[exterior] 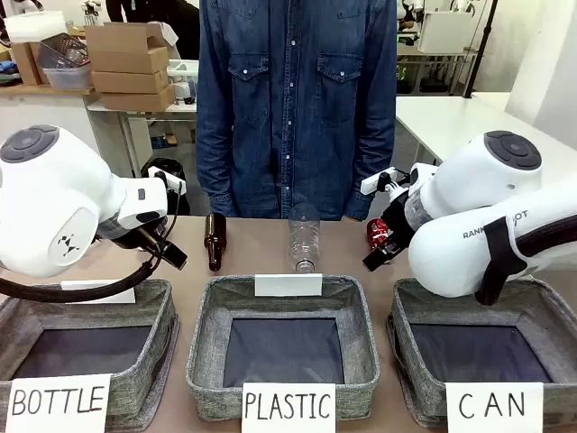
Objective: Sort the can waste into the basket.
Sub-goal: Pick up the can waste from the table and place it in the right Fabric basket.
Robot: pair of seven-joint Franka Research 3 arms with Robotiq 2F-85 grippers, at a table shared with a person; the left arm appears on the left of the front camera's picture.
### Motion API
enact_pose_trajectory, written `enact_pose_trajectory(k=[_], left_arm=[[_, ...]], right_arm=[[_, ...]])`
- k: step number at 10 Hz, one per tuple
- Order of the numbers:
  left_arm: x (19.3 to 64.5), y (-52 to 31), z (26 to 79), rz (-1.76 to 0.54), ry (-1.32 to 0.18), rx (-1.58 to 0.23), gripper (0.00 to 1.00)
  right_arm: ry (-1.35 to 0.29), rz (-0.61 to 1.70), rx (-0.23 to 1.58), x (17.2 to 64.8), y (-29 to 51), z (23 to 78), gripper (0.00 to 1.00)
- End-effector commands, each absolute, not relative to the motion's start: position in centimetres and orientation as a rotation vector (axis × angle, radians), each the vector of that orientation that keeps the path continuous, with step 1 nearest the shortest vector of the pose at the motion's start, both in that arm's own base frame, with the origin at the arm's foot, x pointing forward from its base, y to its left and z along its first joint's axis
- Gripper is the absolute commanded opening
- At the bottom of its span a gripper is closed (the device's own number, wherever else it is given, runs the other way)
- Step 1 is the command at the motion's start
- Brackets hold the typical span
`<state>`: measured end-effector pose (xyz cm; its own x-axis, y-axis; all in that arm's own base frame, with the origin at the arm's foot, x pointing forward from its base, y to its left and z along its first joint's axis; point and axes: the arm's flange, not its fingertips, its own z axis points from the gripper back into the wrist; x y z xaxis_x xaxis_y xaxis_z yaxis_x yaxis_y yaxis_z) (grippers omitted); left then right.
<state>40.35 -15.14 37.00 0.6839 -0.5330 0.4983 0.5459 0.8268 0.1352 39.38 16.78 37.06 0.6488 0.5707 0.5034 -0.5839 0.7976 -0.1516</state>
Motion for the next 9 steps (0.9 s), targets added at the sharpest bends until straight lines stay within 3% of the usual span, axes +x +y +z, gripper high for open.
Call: enact_pose_trajectory(k=[1, 9], left_arm=[[40.34, -15.15, 37.01, -0.605, -0.551, -0.025, 1.0], [40.34, -15.15, 37.01, -0.605, -0.551, -0.025, 1.0]], right_arm=[[-0.564, 0.656, 0.025, 39.38, 16.78, 37.06, 1.0], [-0.564, 0.656, 0.025, 39.38, 16.78, 37.06, 1.0]])
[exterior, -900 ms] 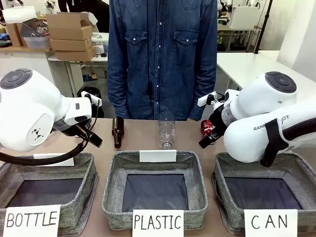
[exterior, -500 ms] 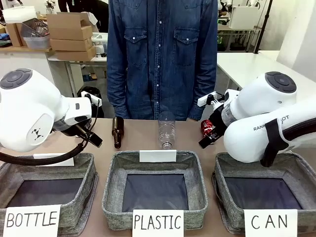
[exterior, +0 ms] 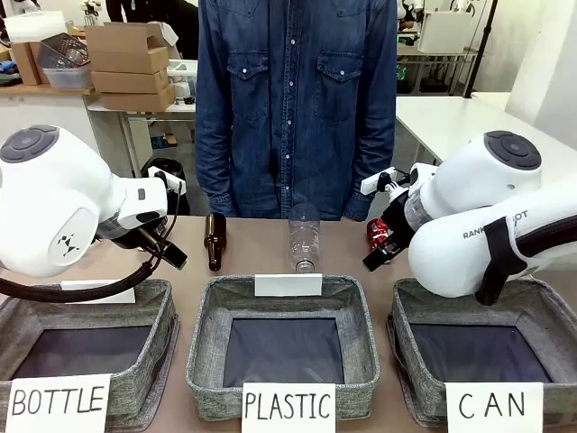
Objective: Sort the can waste into the basket.
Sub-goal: Pick up the can waste from the table and place it in the right Fabric basket.
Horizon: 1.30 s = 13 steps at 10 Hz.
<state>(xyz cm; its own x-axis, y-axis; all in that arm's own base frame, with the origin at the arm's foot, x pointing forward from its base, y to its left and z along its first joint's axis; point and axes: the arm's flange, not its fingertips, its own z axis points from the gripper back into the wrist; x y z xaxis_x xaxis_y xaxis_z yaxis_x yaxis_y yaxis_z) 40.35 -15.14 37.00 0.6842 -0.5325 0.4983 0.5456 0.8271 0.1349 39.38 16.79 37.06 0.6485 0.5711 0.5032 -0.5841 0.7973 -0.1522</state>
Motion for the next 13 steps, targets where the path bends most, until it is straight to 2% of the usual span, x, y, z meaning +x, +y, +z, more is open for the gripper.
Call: enact_pose_trajectory(k=[1, 5, 6, 7, 10, 12, 13], left_arm=[[40.3, -15.1, 37.0, -0.605, -0.551, -0.025, 1.0], [40.3, -15.1, 37.0, -0.604, -0.551, -0.025, 1.0], [39.9, -14.9, 36.9, -0.65, -0.444, -0.052, 1.0], [37.7, -13.9, 39.9, -0.697, -0.399, -0.053, 1.0], [29.1, -11.0, 48.7, -0.705, -0.577, 0.067, 1.0], [25.4, -12.1, 48.7, -0.816, -0.693, 0.028, 1.0], [33.1, -12.8, 51.6, -0.704, -0.578, 0.046, 1.0]], right_arm=[[-0.564, 0.656, 0.025, 39.4, 16.8, 37.1, 1.0], [-0.563, 0.657, 0.025, 39.4, 16.8, 37.1, 1.0], [-0.46, 0.595, 0.031, 39.6, 16.9, 36.1, 1.0], [-0.461, 0.583, 0.068, 38.4, 16.8, 38.6, 1.0], [-0.635, 0.54, -0.005, 31.1, 16.2, 49.3, 1.0], [-0.809, 0.601, -0.017, 25.9, 16.4, 51.4, 1.0], [-0.651, 0.56, 0.014, 33.0, 16.9, 50.4, 1.0]])
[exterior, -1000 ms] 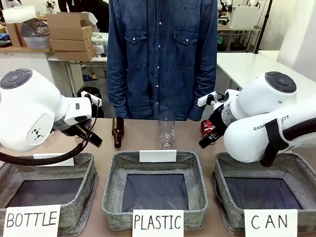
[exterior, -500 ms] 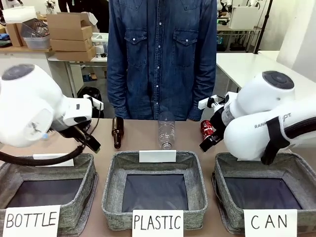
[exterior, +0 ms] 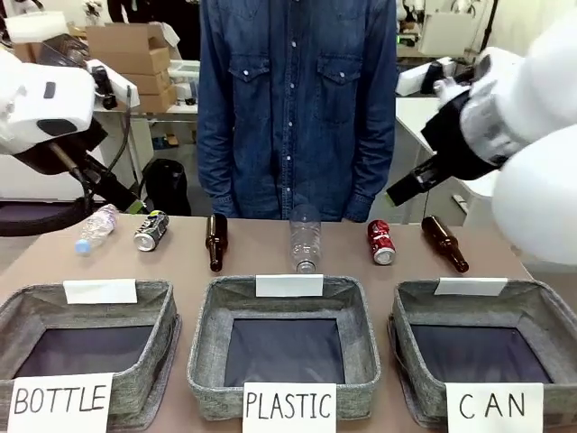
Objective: Sort the can waste into the basket.
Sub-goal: Pick up the can waste from the table and place it in the right Fabric basket.
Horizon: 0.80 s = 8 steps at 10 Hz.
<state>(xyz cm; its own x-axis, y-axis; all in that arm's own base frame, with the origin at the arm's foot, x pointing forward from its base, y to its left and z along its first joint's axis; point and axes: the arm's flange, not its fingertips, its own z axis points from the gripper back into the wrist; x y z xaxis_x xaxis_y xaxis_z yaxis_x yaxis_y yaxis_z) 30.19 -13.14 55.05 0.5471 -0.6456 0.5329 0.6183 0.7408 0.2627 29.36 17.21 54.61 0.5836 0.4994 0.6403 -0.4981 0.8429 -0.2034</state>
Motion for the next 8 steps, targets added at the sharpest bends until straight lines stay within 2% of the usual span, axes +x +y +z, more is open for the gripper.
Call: enact_pose_trajectory(k=[1, 2, 3, 4, 6, 7, 8], left_arm=[[33.1, -12.8, 51.6, -0.704, -0.578, 0.046, 1.0], [33.1, -12.8, 51.6, -0.704, -0.578, 0.046, 1.0], [31.0, -13.0, 54.0, -0.737, -0.621, 0.044, 1.0], [30.3, -11.4, 55.1, -0.83, -0.486, -0.203, 1.0], [29.8, -6.7, 55.5, -0.953, -0.433, -0.786, 1.0], [30.1, -3.8, 54.5, -0.847, -0.47, -1.097, 1.0], [30.6, -1.6, 53.2, -0.683, -0.521, -1.231, 1.0]], right_arm=[[-0.651, 0.56, 0.014, 33.0, 16.9, 50.4, 1.0], [-0.748, 0.582, -0.002, 29.4, 17.2, 54.6, 1.0], [-0.719, 0.556, 0.055, 29.6, 16.8, 53.4, 1.0], [-0.721, 0.52, 0.178, 28.7, 15.1, 54.0, 1.0], [-0.578, 0.203, 0.778, 26.9, 9.9, 56.6, 1.0], [-0.579, 0.068, 1.106, 26.0, 5.9, 57.0, 1.0], [-0.591, -0.091, 1.234, 25.8, 2.8, 56.7, 1.0]])
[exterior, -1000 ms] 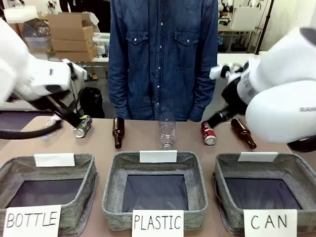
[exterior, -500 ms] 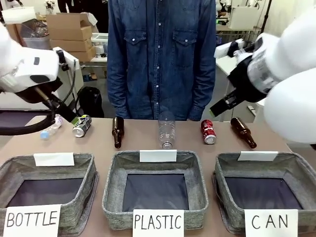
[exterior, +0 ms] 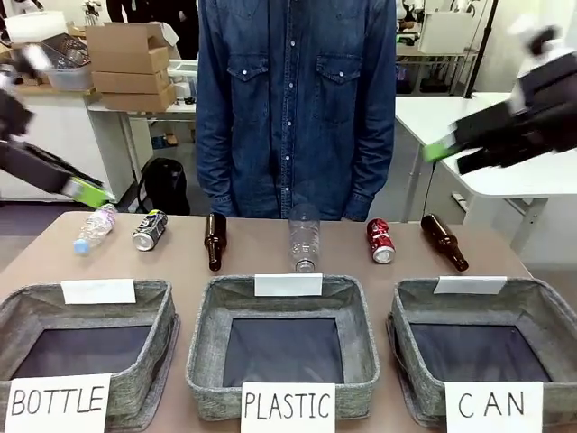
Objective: Sort the can waste into the basket.
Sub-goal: Pick up the can waste from the table and place it in the right Fabric basket.
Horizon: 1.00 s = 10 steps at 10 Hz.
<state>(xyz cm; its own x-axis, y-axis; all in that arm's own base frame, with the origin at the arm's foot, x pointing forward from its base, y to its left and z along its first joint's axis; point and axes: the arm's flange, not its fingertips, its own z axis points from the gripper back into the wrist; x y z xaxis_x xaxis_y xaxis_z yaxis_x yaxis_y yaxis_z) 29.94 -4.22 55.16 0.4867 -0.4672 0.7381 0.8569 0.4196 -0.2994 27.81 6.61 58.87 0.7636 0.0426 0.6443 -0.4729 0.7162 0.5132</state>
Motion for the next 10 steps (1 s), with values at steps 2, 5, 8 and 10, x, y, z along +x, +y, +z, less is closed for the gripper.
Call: enact_pose_trajectory(k=[2, 5, 8, 10], left_arm=[[31.9, 1.8, 50.4, -0.366, -0.597, -1.466, 1.0], [32.8, 2.1, 48.5, -0.091, -0.683, -1.636, 1.0], [33.8, 0.7, 48.1, -0.119, -0.563, -1.502, 1.0], [36.0, 4.0, 47.7, -0.116, -0.636, -1.644, 1.0]], right_arm=[[-0.561, -0.251, 1.282, 26.4, 0.0, 55.3, 1.0], [-0.293, -0.204, 1.207, 30.2, 2.4, 52.5, 1.0], [-0.245, -0.064, 1.109, 33.4, 5.7, 49.6, 1.0], [-0.162, -0.155, 1.176, 33.2, 5.4, 48.6, 1.0]])
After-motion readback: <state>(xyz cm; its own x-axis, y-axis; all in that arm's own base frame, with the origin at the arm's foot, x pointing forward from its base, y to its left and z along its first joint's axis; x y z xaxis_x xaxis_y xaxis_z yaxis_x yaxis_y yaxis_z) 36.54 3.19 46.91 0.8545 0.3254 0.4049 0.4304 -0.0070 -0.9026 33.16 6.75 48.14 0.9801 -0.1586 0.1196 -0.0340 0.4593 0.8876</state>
